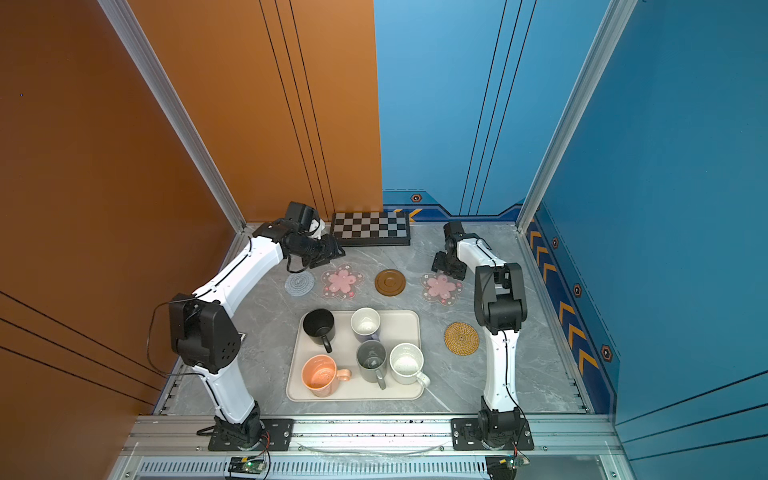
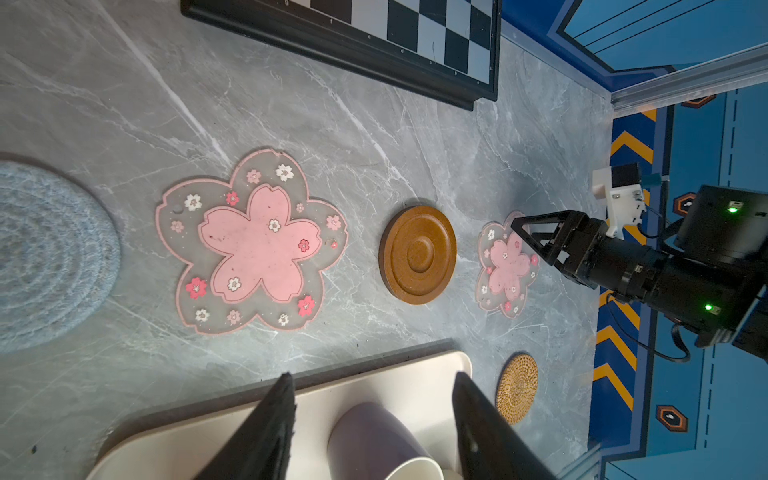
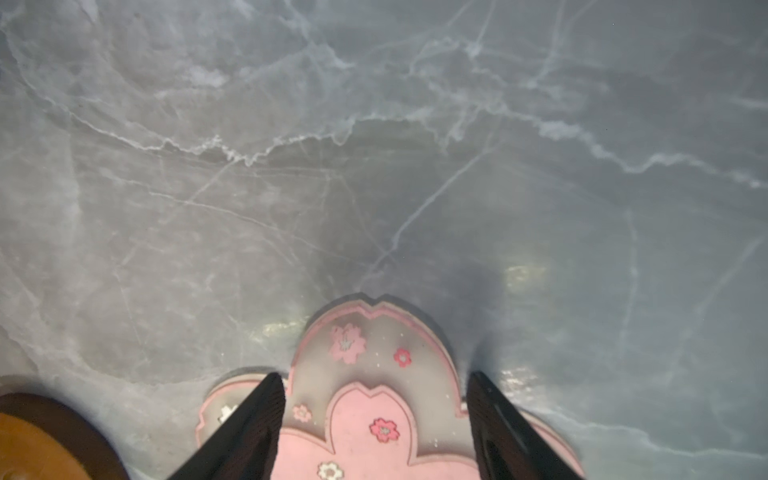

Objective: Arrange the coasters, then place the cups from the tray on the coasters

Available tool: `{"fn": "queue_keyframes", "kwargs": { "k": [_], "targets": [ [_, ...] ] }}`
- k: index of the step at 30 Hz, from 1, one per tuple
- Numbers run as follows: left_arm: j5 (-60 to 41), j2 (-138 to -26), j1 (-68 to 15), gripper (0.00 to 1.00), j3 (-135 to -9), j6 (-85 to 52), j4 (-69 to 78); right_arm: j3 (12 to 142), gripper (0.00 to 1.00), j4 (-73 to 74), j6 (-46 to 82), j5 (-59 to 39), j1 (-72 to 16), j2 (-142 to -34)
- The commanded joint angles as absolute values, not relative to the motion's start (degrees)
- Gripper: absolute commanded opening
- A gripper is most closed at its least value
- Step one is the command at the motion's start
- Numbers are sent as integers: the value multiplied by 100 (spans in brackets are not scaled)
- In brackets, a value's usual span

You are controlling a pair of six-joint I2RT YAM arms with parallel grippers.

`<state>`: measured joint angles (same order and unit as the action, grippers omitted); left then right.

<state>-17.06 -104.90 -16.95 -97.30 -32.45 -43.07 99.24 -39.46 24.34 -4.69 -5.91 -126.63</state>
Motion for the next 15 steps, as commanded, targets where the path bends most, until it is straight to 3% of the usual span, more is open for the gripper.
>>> {"fn": "queue_keyframes", "kwargs": {
  "k": [1,7,15],
  "targets": [
    [-1574,-10218,-1773,62,-9603,-3248,-4342,9825,73,-3897,2544,-448,-527,-12191],
    [-1519,-10057,-1816,62,-9420,-3237,-4342,9399,73,-3911,2430,-422,-521,-11459],
    [-1476,-9991,-1883,62,-9193,-3212,-4342,7918,73,-3927,2540,-264,-535,-10512]
  ]
}}
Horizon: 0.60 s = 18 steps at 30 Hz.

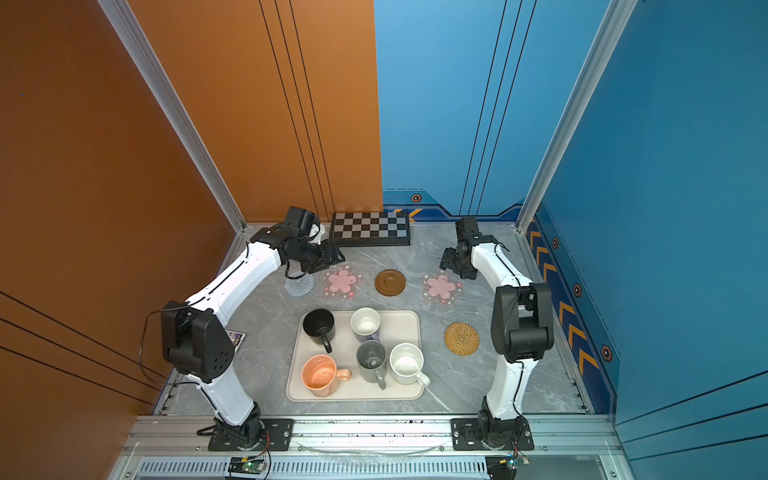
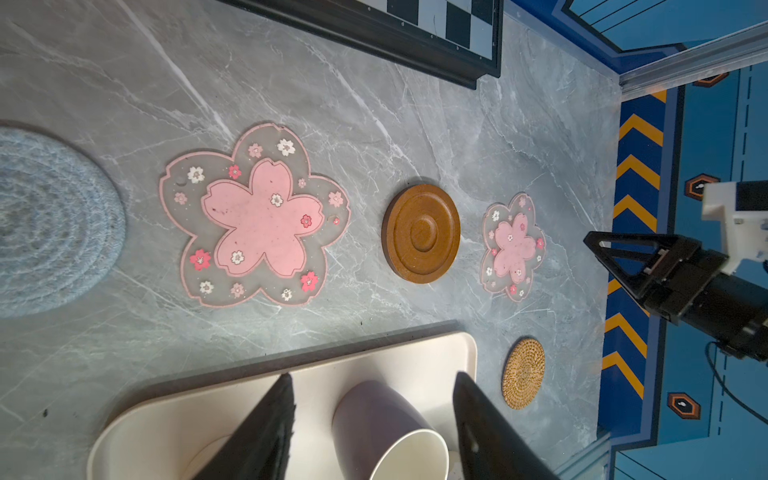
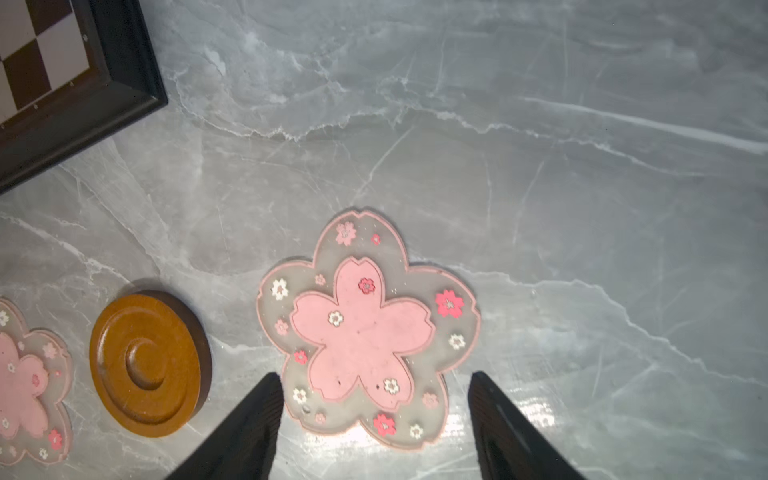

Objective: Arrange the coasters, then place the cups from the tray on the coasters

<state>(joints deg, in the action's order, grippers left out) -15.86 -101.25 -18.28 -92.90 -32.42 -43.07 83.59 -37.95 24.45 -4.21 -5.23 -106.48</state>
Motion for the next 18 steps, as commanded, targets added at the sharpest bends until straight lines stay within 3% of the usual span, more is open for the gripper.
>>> {"fn": "queue_keyframes", "kwargs": {
  "k": [1,18],
  "targets": [
    [-1497,-10010,-1883,62,-9193,-3208,-4342,7771,73,-3929,2540,-265,-532,-10453],
    [-1473,-9989,-1917,61,-9106,-3192,-4340,7117,73,-2988,2957,-745,-571,-10777]
  ]
}}
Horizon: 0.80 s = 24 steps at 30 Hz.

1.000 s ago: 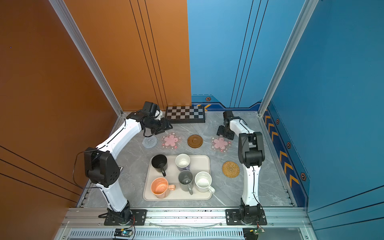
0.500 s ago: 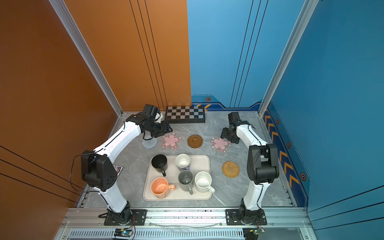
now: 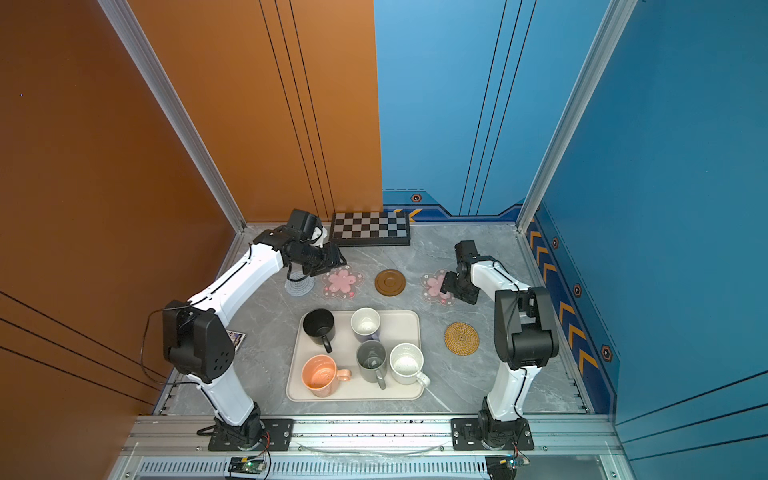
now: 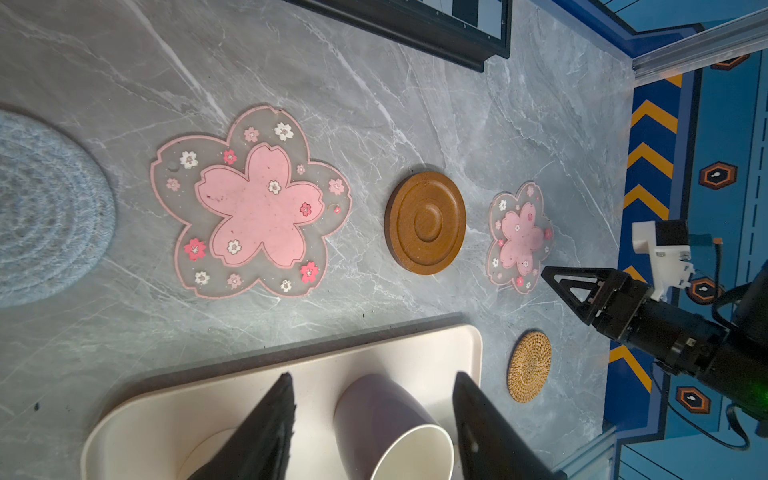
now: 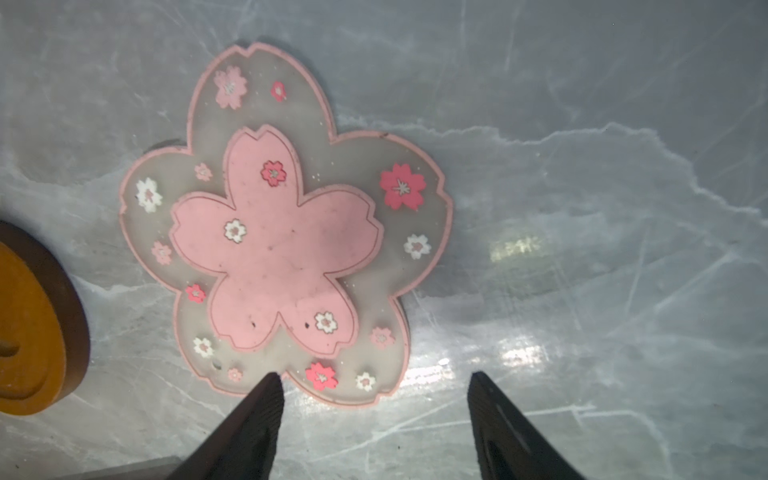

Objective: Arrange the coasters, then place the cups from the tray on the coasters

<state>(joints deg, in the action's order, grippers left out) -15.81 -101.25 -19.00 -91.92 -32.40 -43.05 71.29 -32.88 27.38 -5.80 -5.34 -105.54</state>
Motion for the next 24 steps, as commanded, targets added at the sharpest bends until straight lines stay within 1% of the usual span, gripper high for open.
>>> {"fn": "queue_keyframes", "kwargs": {
  "k": [1,24],
  "targets": [
    [-1472,-9989,-1917,61,-9101,-3195,-4342,7119,73,-2936,2989,-768,-571,-10833],
    [-1370,-9993,-1885,61,-9176,-3239,-4342,7713,72,-2567,3329,-898,-565,-11722]
  ]
}}
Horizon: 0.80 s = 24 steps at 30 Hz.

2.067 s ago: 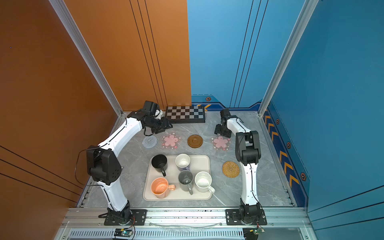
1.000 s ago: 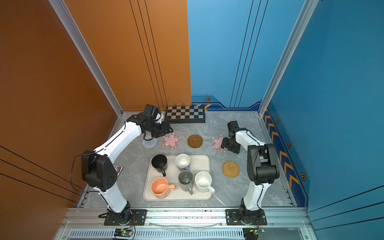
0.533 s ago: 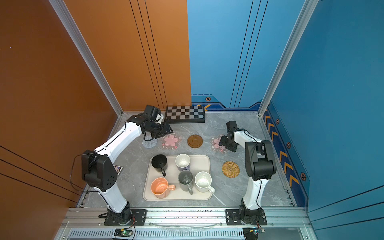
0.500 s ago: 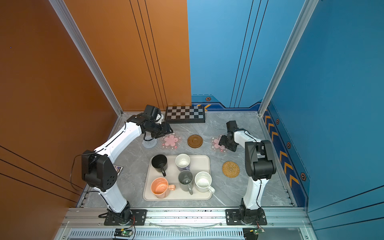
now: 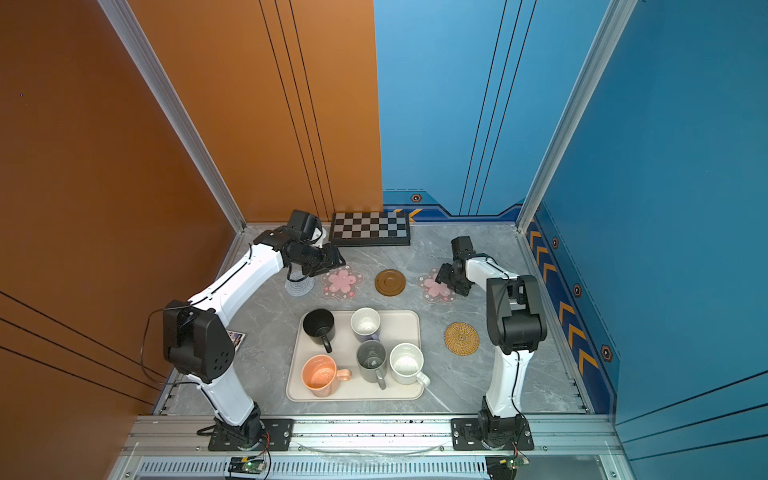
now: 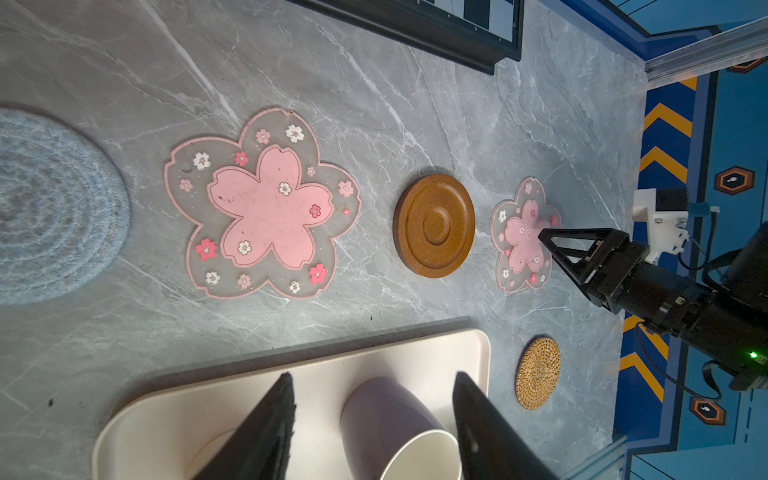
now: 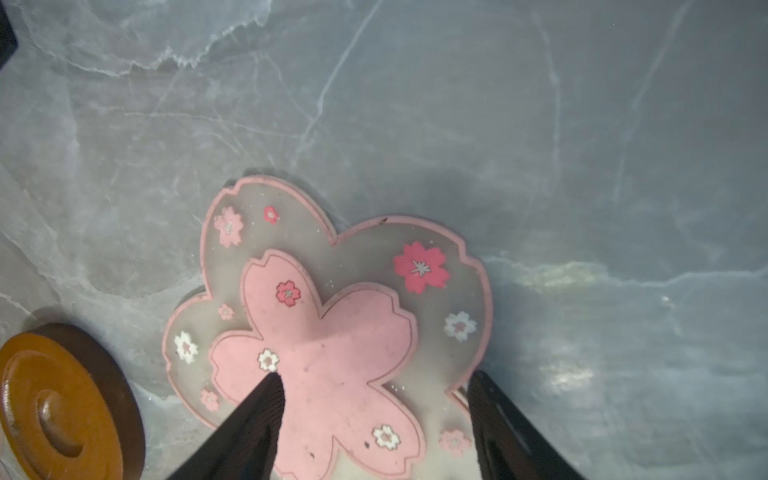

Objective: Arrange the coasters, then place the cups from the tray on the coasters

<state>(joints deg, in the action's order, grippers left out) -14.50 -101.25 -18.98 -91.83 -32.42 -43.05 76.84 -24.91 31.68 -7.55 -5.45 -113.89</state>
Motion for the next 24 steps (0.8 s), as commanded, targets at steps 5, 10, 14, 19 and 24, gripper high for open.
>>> {"fn": "queue_keyframes", "kwargs": {
  "k": [5,10,14,19,24],
  "targets": [
    [-1363,-10010,-1882,61,-9201,-3259,-4342,7755,72,-2575,3350,-916,-538,-11688],
    [-1390,-10028,-1882,62,-9255,-3252,-4343,7471,72,-2695,3241,-869,-468,-11251],
    [-1410,-10049,-1906,61,-9247,-3252,-4342,7267,72,-3125,2993,-594,-513,-10798],
    [-1443,-10090,-1973,62,-9246,-3226,-4341,7160,72,-3635,2614,-211,-669,-10350],
    [-1418,-10072,-2013,62,-9229,-3218,-4337,6858,71,-3674,2641,-261,-977,-10054]
  ]
}}
